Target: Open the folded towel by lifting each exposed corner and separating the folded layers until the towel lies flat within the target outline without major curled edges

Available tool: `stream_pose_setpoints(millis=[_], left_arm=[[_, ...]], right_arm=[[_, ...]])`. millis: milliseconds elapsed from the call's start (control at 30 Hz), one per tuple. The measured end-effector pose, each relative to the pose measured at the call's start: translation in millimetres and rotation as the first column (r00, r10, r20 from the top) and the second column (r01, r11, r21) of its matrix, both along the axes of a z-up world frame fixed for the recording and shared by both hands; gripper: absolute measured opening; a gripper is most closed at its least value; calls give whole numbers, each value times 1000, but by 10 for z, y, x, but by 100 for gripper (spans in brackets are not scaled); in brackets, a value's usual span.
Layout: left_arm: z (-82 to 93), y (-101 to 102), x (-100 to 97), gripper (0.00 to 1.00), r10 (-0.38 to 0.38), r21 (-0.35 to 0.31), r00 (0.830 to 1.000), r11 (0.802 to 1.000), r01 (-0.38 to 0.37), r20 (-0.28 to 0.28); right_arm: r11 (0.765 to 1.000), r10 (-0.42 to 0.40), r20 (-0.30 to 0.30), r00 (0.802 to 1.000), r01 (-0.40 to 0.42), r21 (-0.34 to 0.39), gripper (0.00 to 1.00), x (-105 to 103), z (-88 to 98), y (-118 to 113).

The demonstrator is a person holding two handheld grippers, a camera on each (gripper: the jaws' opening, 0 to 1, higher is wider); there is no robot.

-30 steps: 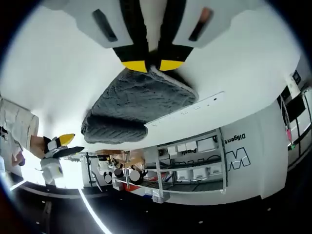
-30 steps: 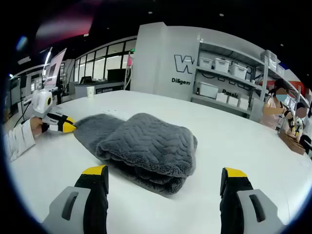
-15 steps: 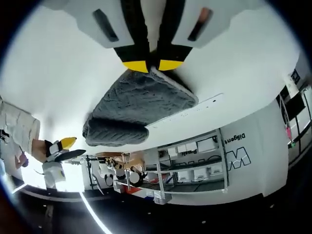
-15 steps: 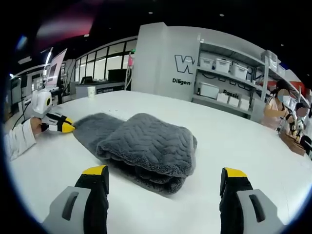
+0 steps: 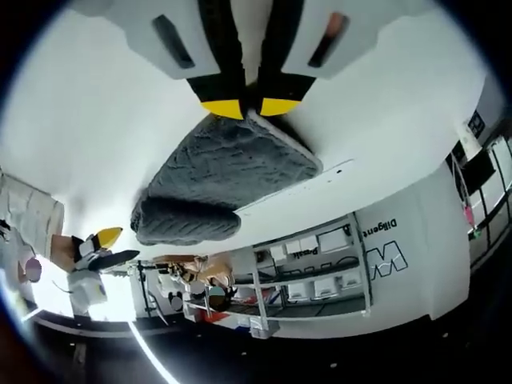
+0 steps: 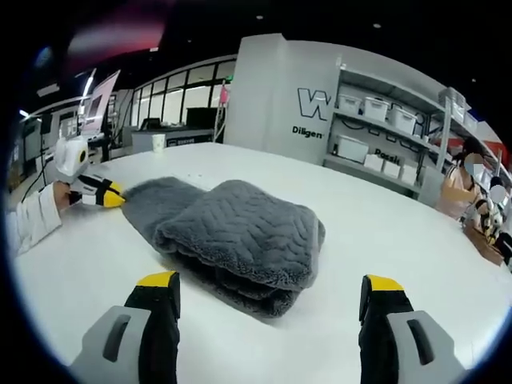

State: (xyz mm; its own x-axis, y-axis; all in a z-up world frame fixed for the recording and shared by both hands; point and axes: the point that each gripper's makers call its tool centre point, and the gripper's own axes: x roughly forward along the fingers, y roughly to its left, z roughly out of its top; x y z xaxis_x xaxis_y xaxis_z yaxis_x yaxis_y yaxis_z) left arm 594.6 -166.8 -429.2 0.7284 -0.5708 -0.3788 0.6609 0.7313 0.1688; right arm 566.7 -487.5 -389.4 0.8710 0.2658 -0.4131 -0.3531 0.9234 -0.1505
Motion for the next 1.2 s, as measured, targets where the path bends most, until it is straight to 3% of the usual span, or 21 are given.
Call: stream_pose_setpoints(millis=[233,700,1000,1200], left_arm=[[-3,118,-73,4,7,-17,1000,1000,-7,-14],[-10,236,-121,4,30,23,999,999,-30,-22],[-14,261,-107,4,35,-9,998,999,-36,-44],[-14,318,-94,4,50,-22,997,998,-52,-59]], right_arm=[[999,34,-2,999,-34,-4,93,-13,-4,82],[994,102,-14,995,-103,-36,92,-54,-36,213],[993,118,-14,993,-118,-21,86,-68,-30,230],[987,162,-2,987,-162,-1,71,-83,-17,304]])
